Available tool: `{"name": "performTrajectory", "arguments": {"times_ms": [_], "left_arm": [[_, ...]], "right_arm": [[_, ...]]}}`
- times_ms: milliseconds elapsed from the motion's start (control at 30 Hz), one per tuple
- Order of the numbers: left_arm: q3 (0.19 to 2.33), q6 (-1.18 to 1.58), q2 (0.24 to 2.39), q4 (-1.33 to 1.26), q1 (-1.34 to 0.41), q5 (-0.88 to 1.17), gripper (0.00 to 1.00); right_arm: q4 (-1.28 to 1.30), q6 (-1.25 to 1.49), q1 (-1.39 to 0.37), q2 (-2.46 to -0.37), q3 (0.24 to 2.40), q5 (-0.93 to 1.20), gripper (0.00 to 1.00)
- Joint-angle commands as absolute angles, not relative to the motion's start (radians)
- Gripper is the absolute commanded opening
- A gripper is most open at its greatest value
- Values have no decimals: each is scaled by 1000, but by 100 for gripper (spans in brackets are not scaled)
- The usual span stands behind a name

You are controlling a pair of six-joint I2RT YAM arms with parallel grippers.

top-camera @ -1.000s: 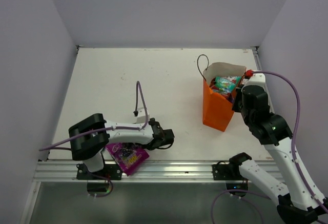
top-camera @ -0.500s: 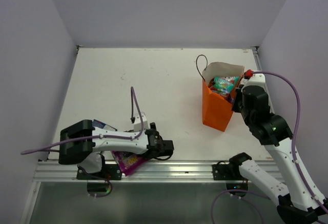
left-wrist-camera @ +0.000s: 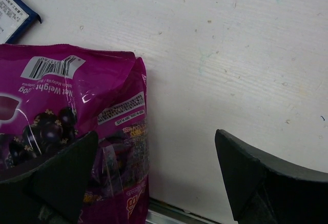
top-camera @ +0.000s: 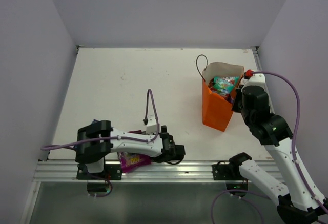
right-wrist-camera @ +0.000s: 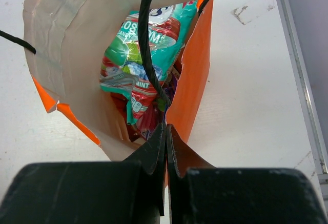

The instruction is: Place the snacks into the paper bag

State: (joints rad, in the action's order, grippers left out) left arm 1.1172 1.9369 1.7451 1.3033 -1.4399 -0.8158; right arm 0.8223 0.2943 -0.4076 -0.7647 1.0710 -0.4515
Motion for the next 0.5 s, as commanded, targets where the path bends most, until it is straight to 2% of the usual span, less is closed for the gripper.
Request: {"name": "performTrajectory", "arguments": {"times_ms": [0, 367, 467], "left_arm": [[1132, 1970, 1724, 1318, -1459, -859, 100], [1235, 1810, 1747, 1318, -1442, -965, 100], [1172, 1827, 1674, 1318, -1393, -965, 100]], "right_arm": [[784, 282, -413, -759, 1071, -437, 0], [784, 282, -413, -761, 1068, -433, 0], [784, 282, -413, -761, 1068, -430, 0]]}}
